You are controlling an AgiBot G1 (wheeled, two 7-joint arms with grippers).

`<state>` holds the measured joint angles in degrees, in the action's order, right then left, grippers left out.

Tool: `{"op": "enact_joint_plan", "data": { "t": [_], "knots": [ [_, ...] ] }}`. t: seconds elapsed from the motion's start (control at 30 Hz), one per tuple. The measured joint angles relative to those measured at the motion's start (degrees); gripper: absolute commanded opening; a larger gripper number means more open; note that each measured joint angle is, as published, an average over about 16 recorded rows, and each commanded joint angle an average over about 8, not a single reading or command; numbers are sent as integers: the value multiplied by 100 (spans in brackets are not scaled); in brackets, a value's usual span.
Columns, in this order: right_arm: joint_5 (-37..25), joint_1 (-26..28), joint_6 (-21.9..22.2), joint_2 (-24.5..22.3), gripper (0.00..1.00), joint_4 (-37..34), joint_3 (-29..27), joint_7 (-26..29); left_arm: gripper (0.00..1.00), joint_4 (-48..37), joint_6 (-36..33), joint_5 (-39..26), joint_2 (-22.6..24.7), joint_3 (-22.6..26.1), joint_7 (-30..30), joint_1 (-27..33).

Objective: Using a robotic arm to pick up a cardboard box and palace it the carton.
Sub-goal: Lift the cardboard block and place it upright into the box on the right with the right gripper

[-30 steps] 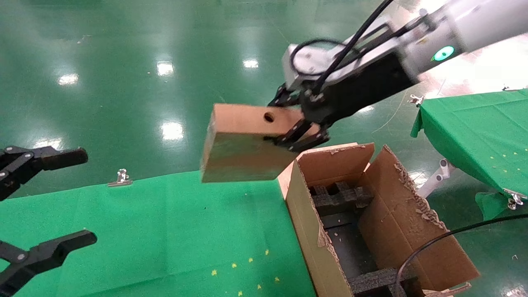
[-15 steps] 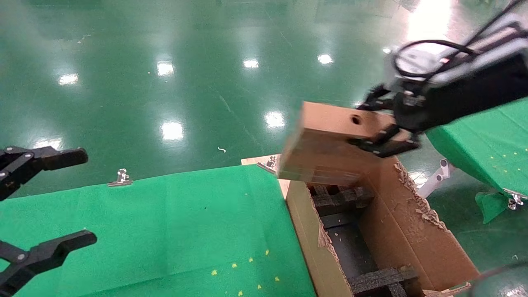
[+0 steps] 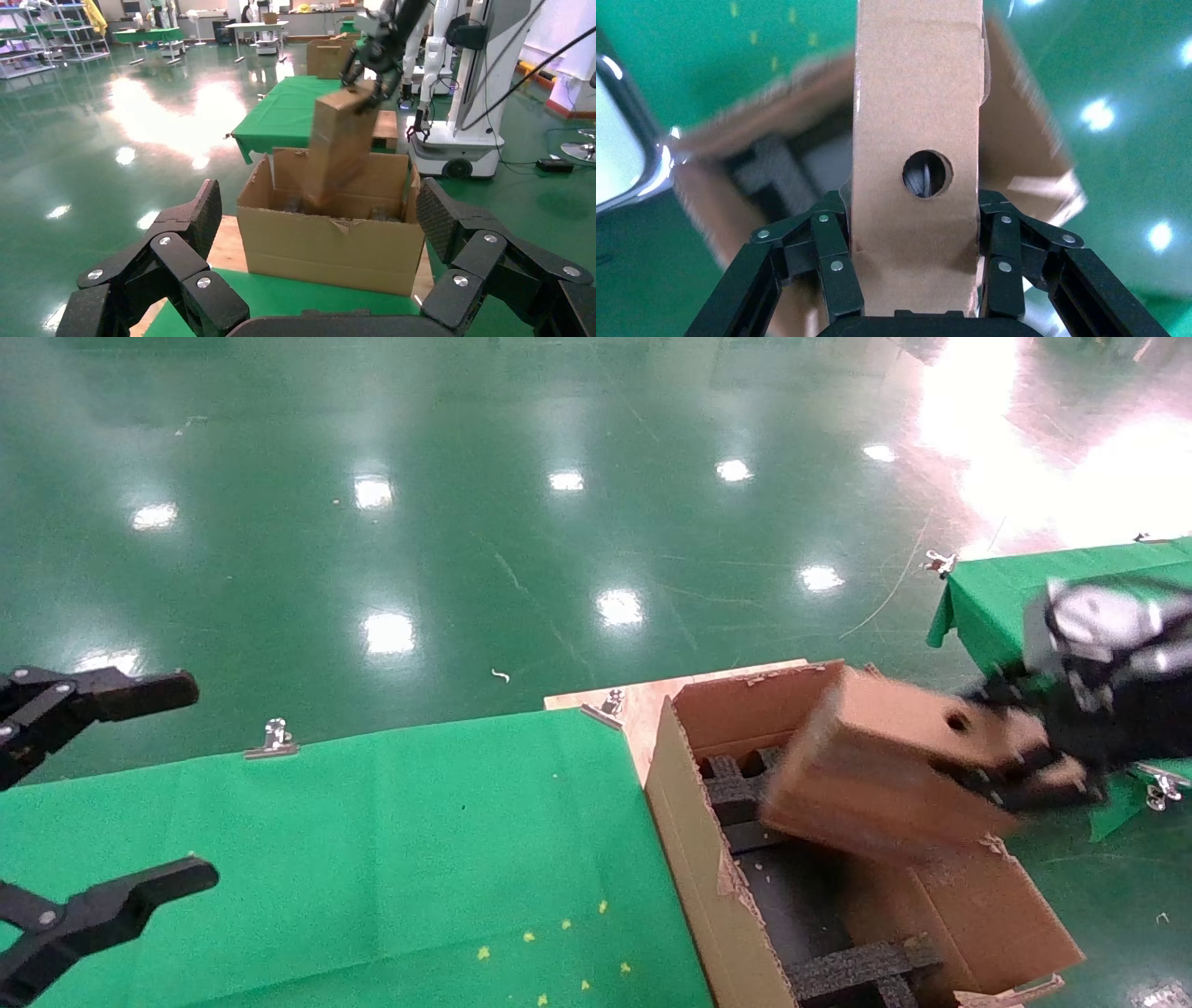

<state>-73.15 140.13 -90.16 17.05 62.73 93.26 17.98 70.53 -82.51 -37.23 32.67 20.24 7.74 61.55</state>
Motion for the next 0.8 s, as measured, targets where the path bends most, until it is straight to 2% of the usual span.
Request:
{"op": "enact_joint_plan", "data": {
  "t": [0.23,0.57,0.8],
  "knots": [
    [-75,-20,79,-292,0,146,185,181,100,-1,1,1,0,0,0,0],
    [-66,-79,183,-298,0,103,210,301,100,-1,1,2,-1,0,0,-1],
    [-25,-320,641,-332,0,76,306,912,100,-1,1,1,-1,0,0,-1]
  ]
}}
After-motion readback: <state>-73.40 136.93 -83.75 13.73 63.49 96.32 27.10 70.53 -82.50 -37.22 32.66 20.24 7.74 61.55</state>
